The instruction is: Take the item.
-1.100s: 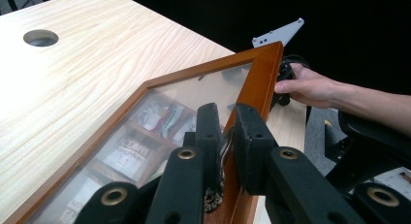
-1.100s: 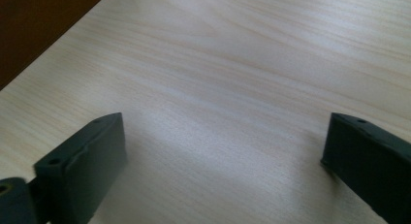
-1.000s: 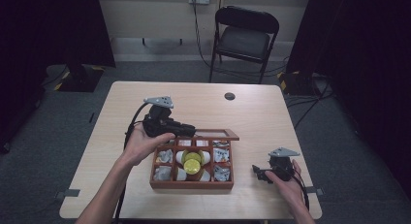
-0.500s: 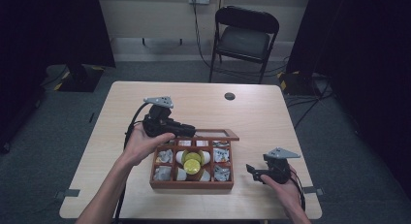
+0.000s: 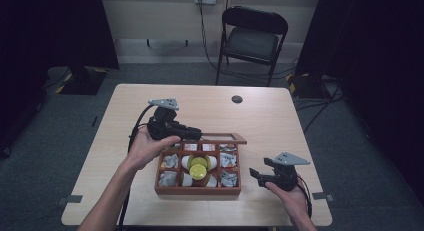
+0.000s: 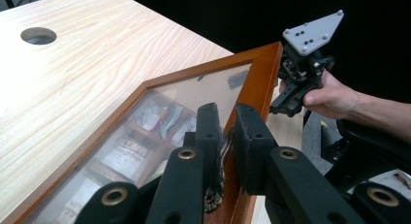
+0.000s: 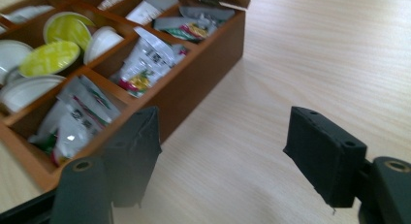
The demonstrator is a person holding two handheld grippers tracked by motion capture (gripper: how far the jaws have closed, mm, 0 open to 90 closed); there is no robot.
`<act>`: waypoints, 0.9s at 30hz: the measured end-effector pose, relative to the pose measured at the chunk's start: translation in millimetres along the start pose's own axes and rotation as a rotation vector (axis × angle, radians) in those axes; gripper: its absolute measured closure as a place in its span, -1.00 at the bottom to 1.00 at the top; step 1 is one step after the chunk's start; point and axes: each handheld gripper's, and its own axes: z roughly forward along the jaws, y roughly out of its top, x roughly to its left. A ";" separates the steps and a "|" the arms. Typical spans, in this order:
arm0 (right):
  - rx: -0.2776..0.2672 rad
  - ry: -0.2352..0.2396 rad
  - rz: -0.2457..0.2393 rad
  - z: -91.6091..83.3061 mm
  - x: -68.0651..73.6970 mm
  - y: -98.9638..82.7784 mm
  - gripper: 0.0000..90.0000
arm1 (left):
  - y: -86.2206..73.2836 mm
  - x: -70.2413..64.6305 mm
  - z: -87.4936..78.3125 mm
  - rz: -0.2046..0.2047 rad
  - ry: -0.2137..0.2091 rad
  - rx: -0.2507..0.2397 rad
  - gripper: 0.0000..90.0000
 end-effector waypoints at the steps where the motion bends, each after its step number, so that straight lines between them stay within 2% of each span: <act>1: -0.006 0.009 -0.002 -0.5 1.2 1.2 -0.34 | 0.2 0.2 -0.1 0.000 -0.001 0.000 0.81; 14: -0.035 0.139 -0.064 6.2 33.8 15.9 -0.28 | 1.0 0.0 -0.2 0.004 0.002 -0.001 0.81; 23: 0.006 0.215 -0.117 22.4 57.0 20.4 -0.19 | 3.1 1.0 -0.5 0.002 0.004 0.004 0.81; 27: -0.001 0.236 -0.109 27.0 62.1 24.8 -0.15 | 3.3 2.5 -0.7 -0.002 -0.007 0.003 0.81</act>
